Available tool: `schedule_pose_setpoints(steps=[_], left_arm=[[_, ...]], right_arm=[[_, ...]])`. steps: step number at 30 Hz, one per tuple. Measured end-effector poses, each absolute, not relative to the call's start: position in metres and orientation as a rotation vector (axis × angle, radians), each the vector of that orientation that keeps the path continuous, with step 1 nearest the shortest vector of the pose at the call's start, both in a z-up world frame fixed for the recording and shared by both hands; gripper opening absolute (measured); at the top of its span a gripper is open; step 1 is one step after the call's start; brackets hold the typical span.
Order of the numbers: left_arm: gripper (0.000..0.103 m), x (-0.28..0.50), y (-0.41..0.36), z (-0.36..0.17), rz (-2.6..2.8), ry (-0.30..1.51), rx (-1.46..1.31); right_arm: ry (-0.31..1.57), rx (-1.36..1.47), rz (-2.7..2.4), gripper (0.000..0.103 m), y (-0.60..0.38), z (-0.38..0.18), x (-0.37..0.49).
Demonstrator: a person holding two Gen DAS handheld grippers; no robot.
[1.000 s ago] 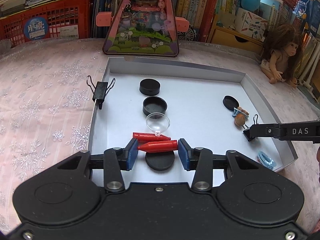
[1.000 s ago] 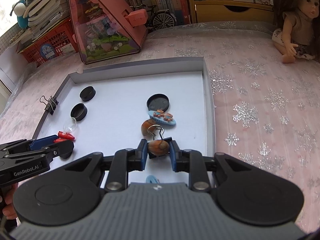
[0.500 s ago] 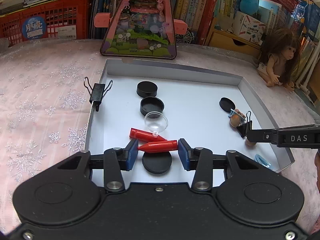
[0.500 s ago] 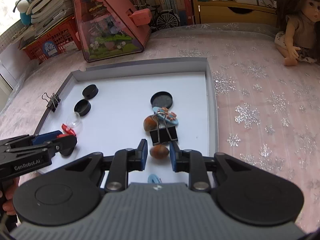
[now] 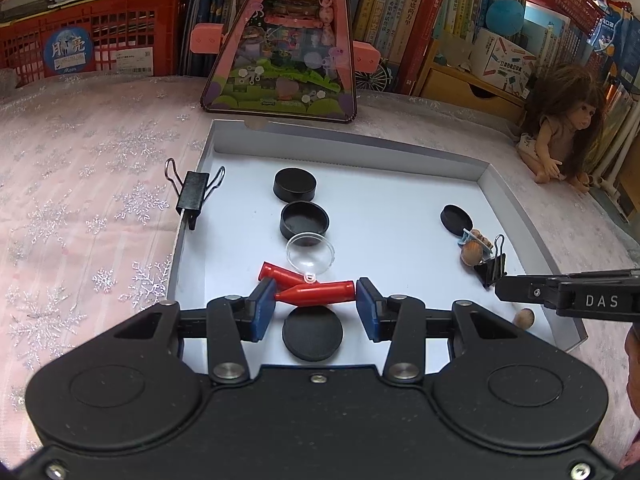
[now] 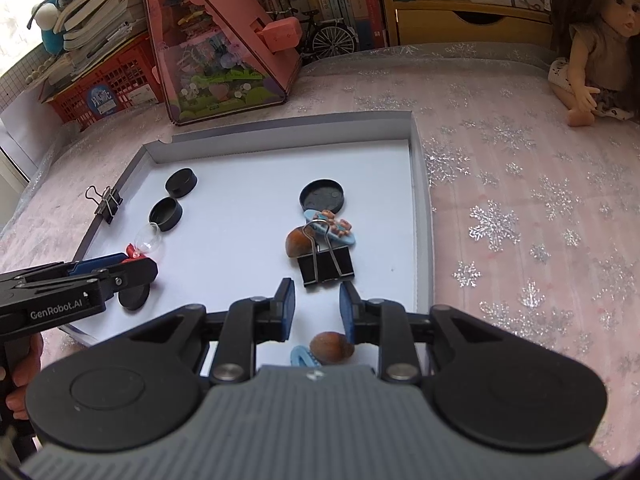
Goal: Organize rigid objects
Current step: 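Open the left tool to drop the red stick into the tray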
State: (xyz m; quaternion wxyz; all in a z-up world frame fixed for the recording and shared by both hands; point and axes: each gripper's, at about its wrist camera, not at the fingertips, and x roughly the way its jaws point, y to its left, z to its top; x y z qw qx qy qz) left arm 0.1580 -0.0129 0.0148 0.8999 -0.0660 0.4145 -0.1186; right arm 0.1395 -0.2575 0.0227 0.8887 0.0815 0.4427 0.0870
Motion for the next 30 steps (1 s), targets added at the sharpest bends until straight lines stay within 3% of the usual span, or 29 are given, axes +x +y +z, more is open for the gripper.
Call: schedule_pose_setpoints(steps=[1, 4, 8, 17, 30], left_arm=[[0.043, 0.158, -0.013, 0.015, -0.247, 0.859, -0.141], [0.049, 0.158, -0.012, 0.016, -0.25, 0.858, -0.151], [0.057, 0.155, -0.013, 0.018, -0.249, 0.849, -0.149], [0.063, 0.134, -0.02, 0.029, -0.255, 0.798, -0.104], [0.072, 0.077, -0.031, 0.053, -0.307, 0.665, -0.038]], right_arm=[[0.911, 0.168, 0.183, 0.046, -0.257, 0.024, 0.138], [0.887, 0.168, 0.187, 0.056, -0.257, 0.027, 0.136], [0.866, 0.165, 0.188, 0.061, -0.256, 0.03, 0.133], [0.813, 0.117, 0.183, 0.074, -0.248, 0.033, 0.116], [0.668, 0.022, 0.157, 0.083, -0.234, 0.044, 0.067]])
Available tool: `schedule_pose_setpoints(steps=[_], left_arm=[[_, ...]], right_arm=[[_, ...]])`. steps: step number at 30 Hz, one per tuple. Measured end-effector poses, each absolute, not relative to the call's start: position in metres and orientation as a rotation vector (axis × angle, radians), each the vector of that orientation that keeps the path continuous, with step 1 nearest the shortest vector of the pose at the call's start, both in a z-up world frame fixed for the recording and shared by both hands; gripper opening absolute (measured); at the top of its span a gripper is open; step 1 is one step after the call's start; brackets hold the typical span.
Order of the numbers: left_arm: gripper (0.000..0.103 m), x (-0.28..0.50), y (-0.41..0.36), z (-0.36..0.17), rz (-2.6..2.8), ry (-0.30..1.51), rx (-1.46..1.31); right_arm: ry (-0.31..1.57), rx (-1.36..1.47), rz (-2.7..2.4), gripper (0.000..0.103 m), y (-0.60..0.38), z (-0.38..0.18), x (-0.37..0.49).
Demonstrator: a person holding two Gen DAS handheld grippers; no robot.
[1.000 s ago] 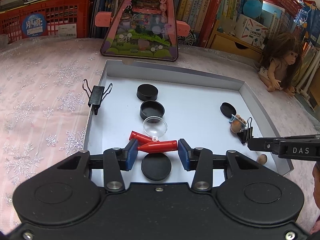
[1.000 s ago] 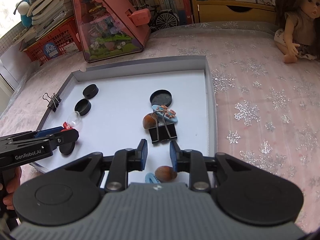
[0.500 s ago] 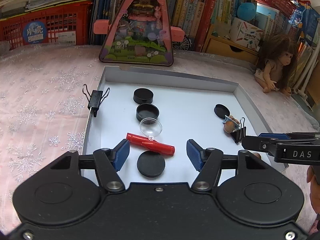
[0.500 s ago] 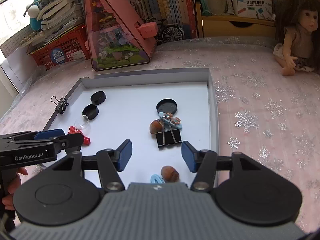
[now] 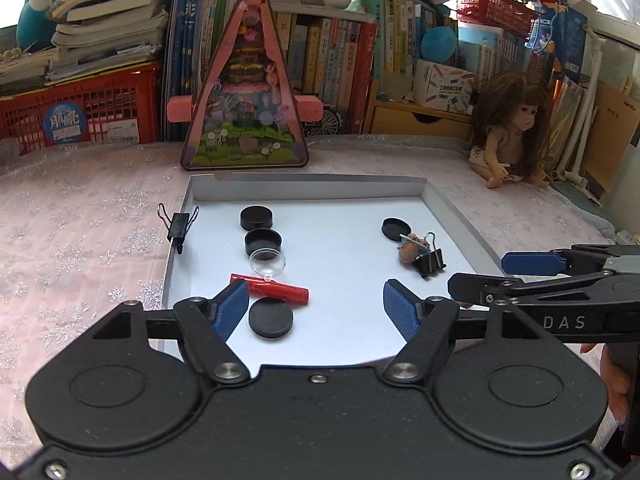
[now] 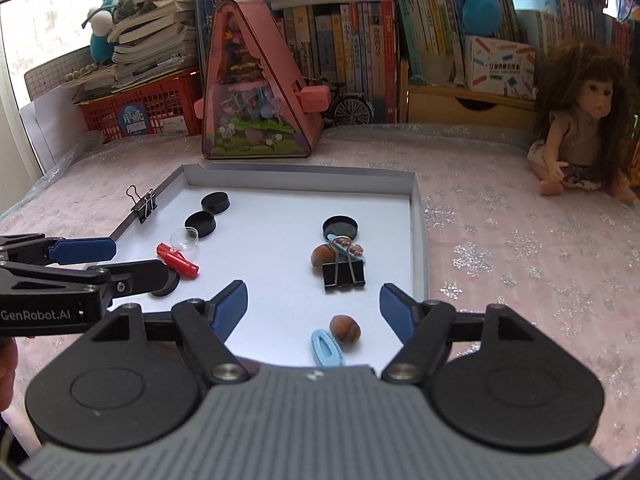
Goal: Organize rigid objects
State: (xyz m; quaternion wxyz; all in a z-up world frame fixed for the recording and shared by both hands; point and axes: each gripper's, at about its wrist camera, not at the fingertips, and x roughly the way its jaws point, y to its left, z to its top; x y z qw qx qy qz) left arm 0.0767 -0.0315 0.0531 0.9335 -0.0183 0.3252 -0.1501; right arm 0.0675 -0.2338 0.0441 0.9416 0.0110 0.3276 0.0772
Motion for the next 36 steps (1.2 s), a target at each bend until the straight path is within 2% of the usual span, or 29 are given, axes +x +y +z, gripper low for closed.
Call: schedule_pose_setpoints(steps=[18, 32, 36], left_arm=[[0.074, 0.009, -0.024, 0.036, -0.327, 0.634, 0.02], [0.074, 0.019, -0.026, -0.004, -0.198, 0.724, 0.053], [0.077, 0.021, -0.026, -0.007, -0.184, 0.717, 0.05]], right_arm=[[0.556, -0.041, 0.073, 0.089, -0.226, 0.027, 0.002], [0.628, -0.083, 0.027, 0.089, -0.212, -0.005, 0.006], [0.644, -0.087, 0.019, 0.09, -0.211, -0.009, 0.008]])
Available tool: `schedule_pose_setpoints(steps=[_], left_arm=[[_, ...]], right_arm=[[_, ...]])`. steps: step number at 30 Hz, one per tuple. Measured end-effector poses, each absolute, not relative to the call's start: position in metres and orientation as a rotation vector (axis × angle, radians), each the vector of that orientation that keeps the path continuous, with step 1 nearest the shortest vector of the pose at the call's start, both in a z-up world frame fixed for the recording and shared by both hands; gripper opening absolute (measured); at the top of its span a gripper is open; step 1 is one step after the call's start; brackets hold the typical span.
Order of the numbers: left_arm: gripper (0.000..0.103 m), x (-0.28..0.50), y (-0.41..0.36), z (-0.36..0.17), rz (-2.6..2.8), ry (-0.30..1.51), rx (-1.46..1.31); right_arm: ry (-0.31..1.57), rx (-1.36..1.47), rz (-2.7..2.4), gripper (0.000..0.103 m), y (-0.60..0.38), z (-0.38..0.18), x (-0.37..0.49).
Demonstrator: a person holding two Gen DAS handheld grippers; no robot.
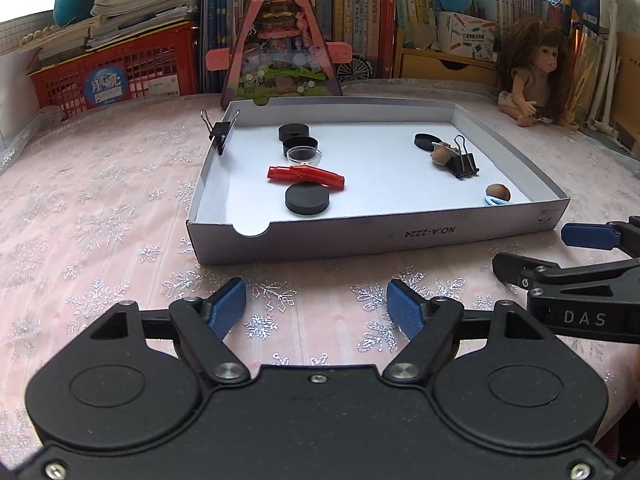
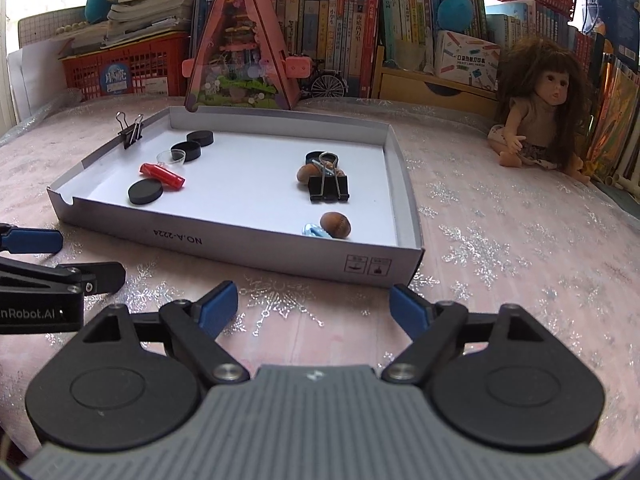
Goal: Organize rigid objects
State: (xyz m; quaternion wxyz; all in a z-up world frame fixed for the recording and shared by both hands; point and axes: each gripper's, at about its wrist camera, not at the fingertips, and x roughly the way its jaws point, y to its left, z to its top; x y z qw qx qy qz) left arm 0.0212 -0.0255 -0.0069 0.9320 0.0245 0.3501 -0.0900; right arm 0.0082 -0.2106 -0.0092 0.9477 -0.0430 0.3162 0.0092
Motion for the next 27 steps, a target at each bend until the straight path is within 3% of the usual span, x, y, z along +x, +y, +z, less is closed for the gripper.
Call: schedule_pose_setpoints(steps=[9, 17, 27], left_arm=[[0.089, 0.026, -0.026, -0.013, -0.163, 0.693, 0.056], [0.099, 0.029, -0.022, -0.017, -0.157, 0.678, 0.048], [0.102, 0.032, -0.021, -0.018, -0.146, 0.682, 0.045]], right_arm=[[0.656, -0.078, 0.001, 0.103, -0.209, -0.015, 0.014], [0.65, -0.018, 0.015, 0.103, -0.215, -0.019, 0.015], [0.641, -0.009, 0.017, 0.103, -0.216, -0.02, 0.014]])
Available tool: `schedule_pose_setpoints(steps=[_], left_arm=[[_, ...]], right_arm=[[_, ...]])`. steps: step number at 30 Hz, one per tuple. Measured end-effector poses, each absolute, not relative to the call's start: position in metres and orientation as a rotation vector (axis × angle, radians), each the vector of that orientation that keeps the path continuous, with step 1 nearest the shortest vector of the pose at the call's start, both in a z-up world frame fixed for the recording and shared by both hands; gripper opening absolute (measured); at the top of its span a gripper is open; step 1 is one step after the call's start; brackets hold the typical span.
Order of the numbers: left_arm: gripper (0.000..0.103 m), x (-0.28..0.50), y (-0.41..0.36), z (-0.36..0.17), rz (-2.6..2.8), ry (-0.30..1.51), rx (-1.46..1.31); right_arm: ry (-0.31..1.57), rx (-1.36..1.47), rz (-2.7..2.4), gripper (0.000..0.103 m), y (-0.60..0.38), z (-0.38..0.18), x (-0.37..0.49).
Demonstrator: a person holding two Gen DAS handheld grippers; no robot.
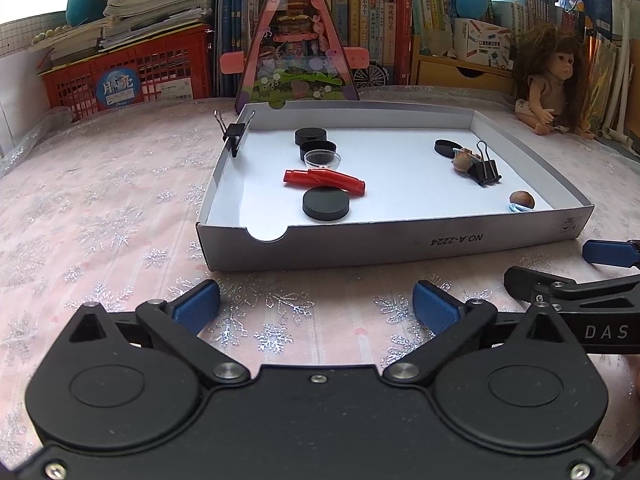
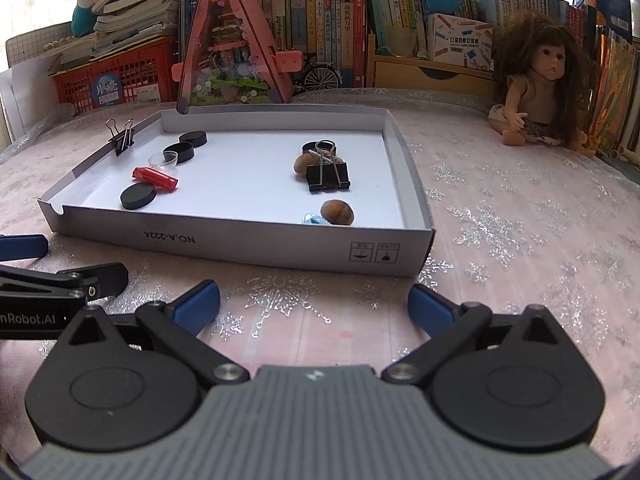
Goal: Organize rigid objects
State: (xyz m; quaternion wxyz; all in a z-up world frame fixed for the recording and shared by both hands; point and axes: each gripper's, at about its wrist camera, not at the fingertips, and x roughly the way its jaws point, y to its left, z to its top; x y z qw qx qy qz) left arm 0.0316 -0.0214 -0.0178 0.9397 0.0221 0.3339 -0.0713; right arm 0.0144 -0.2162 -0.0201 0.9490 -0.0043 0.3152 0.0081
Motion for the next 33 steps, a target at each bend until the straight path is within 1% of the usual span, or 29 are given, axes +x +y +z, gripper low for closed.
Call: schedule_pose_setpoints(steps=[33], left_arm=[[0.103, 0.0302, -0.0212, -0.0186, -0.132, 0.68, 0.044]], right_arm=[[0.64, -0.01, 0.017, 0.103, -0.2151, -0.0207, 0.0146]])
